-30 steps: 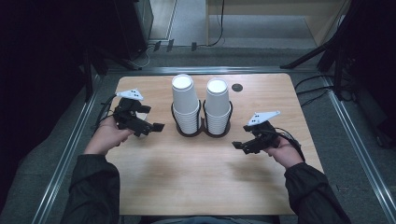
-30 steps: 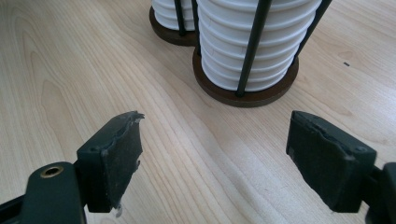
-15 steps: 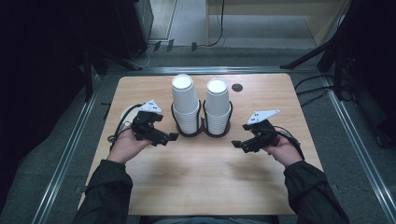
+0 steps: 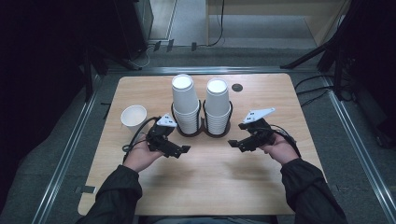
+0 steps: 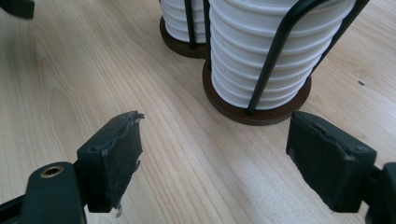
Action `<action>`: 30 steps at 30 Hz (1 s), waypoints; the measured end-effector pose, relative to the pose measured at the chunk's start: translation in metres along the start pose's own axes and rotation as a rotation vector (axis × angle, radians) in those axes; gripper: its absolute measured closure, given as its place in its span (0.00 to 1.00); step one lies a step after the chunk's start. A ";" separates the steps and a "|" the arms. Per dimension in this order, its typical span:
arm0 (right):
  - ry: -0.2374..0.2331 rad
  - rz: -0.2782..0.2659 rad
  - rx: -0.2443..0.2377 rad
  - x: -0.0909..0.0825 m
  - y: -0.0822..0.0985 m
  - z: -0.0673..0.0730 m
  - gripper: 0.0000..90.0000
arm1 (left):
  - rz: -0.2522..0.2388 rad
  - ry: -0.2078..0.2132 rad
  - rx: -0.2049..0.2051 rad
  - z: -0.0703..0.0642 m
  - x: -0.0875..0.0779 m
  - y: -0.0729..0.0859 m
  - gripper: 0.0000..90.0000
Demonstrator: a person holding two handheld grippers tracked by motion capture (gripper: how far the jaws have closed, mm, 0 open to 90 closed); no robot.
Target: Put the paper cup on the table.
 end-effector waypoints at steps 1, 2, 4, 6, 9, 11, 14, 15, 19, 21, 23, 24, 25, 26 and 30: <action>0.000 0.001 0.002 0.000 0.000 0.000 0.21 | -0.001 0.000 0.005 -0.001 0.002 -0.001 0.00; -0.001 0.002 0.001 0.000 0.000 0.000 0.21 | 0.009 0.007 0.013 -0.003 0.004 -0.001 0.00; -0.001 0.002 0.001 0.000 0.000 0.001 0.21 | 0.011 0.018 0.012 -0.008 0.009 -0.002 0.00; 0.001 0.004 -0.004 0.000 0.000 0.000 0.21 | 0.015 0.023 0.018 -0.011 0.012 -0.003 0.00; 0.002 0.001 -0.002 0.000 0.000 0.000 0.21 | 0.032 0.027 0.027 -0.016 0.017 -0.003 0.00; 0.000 0.001 -0.005 0.000 0.000 0.001 0.21 | 0.026 0.029 0.019 -0.018 0.020 -0.005 0.00; 0.000 0.007 -0.010 0.001 0.001 0.003 0.21 | 0.030 0.039 0.028 -0.020 0.024 -0.007 0.00; -0.001 0.007 -0.009 0.001 0.001 0.004 0.21 | 0.029 0.044 0.030 -0.021 0.025 -0.007 0.00; -0.003 0.012 -0.013 0.002 0.003 0.007 0.21 | 0.048 0.060 0.033 -0.025 0.031 -0.009 0.00; -0.003 0.014 -0.018 0.001 0.004 0.008 0.21 | 0.040 0.063 0.038 -0.027 0.032 -0.012 0.00; -0.002 0.014 -0.020 0.001 0.005 0.009 0.21 | 0.032 0.063 0.042 -0.028 0.033 -0.015 0.00; -0.002 0.016 -0.020 0.001 0.006 0.010 0.21 | 0.029 0.061 0.047 -0.028 0.032 -0.016 0.00; -0.003 0.016 -0.022 0.001 0.007 0.011 0.21 | 0.026 0.063 0.047 -0.028 0.032 -0.017 0.00; -0.003 0.016 -0.022 0.001 0.007 0.011 0.21 | 0.026 0.063 0.047 -0.028 0.032 -0.017 0.00; 0.000 0.014 -0.019 0.000 0.008 0.012 0.21 | 0.000 0.053 0.054 -0.029 0.029 -0.024 0.00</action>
Point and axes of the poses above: each handheld gripper's, and its own axes: x roughly forward along the jaws, y roughly out of its underside, z roughly to its left, the point moved 10 cm from there along x, roughly forward along the jaws, and after that the axes turned 8 degrees about x, right-handed, at the moved point
